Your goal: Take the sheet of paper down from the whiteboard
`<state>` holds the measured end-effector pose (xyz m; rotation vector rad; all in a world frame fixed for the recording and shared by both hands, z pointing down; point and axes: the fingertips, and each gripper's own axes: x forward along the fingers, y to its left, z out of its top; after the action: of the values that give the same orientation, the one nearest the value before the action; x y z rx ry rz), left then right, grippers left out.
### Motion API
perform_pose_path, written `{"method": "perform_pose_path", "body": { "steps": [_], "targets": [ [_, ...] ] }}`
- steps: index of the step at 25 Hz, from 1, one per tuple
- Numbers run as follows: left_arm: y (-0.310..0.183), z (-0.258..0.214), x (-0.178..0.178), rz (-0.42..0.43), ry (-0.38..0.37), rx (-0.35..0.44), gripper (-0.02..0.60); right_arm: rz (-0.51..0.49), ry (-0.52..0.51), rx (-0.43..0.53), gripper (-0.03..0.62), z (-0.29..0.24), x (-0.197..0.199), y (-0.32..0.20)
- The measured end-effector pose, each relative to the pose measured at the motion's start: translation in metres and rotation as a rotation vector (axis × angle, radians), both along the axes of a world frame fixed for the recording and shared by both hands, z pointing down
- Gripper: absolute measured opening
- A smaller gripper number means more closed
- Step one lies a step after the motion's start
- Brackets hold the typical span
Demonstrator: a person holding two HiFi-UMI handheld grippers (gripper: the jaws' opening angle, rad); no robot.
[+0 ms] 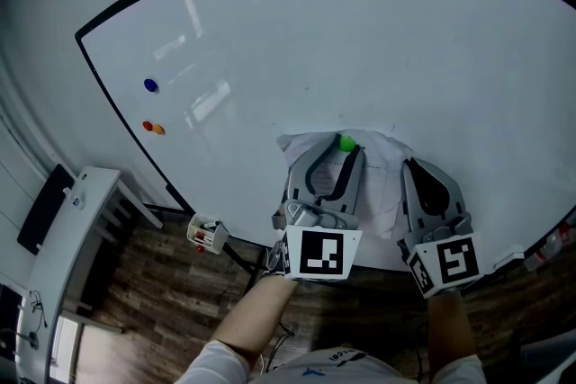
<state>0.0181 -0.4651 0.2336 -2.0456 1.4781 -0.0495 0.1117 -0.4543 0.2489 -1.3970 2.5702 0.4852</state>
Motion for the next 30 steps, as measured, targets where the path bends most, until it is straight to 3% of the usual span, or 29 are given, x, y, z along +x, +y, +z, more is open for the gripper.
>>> {"method": "perform_pose_path", "body": {
  "steps": [6,15,22,30],
  "targets": [
    [0.008,-0.005,-0.014,0.007,0.007,0.011,0.13,-0.023,-0.082,-0.021,0.014,-0.005,0.002,0.006],
    [0.038,0.0,-0.022,0.054,0.023,0.0,0.129,-0.034,-0.114,-0.053,0.014,0.004,0.004,0.021],
    [0.057,0.005,-0.031,0.124,0.077,-0.055,0.129,-0.027,-0.093,-0.093,0.014,0.012,-0.002,0.037],
    [0.109,0.042,-0.05,0.202,0.156,-0.145,0.129,0.025,-0.064,-0.169,0.014,0.055,-0.01,0.093]
  ]
}}
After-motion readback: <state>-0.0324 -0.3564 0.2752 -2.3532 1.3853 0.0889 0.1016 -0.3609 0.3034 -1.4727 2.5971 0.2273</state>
